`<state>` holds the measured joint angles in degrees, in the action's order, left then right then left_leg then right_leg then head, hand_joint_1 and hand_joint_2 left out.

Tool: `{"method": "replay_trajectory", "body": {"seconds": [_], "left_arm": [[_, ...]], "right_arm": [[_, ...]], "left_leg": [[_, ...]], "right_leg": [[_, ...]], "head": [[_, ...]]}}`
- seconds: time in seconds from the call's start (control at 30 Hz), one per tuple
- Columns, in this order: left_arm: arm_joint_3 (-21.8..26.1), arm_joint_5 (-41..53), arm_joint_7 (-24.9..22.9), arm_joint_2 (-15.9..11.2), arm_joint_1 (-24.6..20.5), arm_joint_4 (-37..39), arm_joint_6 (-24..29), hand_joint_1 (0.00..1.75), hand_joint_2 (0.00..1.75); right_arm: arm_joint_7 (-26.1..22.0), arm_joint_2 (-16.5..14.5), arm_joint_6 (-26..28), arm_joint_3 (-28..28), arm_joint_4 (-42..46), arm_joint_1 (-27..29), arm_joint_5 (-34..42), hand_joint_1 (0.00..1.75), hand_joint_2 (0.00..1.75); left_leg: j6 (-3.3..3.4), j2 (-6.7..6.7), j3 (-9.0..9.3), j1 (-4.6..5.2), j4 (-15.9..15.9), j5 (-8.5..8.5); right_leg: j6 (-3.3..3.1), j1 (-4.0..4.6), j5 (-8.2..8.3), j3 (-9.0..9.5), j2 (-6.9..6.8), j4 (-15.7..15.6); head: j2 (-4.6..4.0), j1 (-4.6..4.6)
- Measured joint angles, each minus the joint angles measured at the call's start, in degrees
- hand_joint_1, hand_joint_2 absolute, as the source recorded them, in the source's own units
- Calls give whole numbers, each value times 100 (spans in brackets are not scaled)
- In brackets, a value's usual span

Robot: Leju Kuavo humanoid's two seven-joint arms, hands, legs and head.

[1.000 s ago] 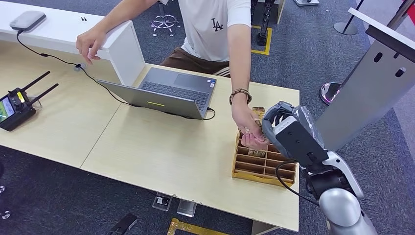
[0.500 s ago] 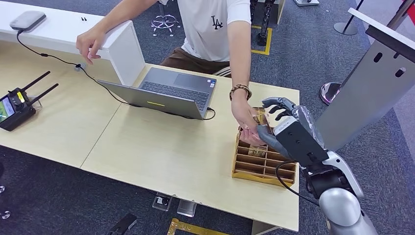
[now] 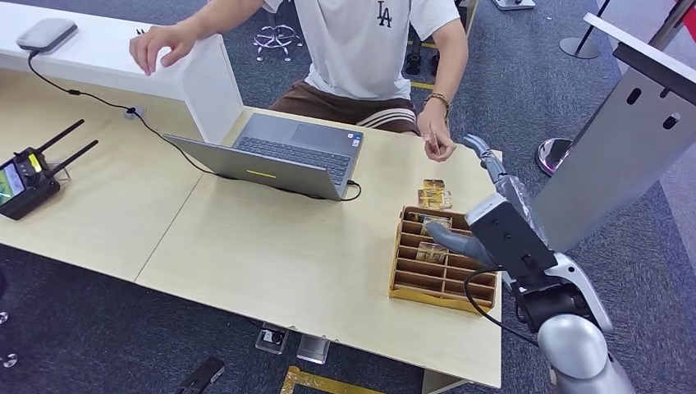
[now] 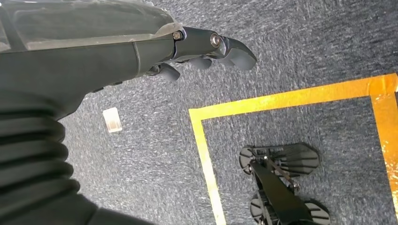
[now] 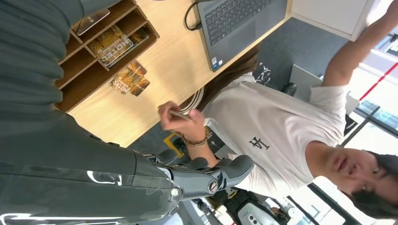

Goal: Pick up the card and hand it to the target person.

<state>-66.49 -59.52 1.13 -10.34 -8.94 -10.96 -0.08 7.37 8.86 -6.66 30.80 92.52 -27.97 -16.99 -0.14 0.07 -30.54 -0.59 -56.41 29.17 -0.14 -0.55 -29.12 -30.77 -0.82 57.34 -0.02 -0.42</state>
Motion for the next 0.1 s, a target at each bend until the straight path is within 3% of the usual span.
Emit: {"method": "replay_trajectory", "body": {"seconds": [0.1], "left_arm": [[0,-23,1,0,22,1,23,0,0]], "right_arm": [[-62,10,185,-111,1,60,102,0,175]], "left_leg": [[0,0,0,0,0,0]], "right_leg": [[0,0,0,0,0,0]], "head": [[0,-1]]}}
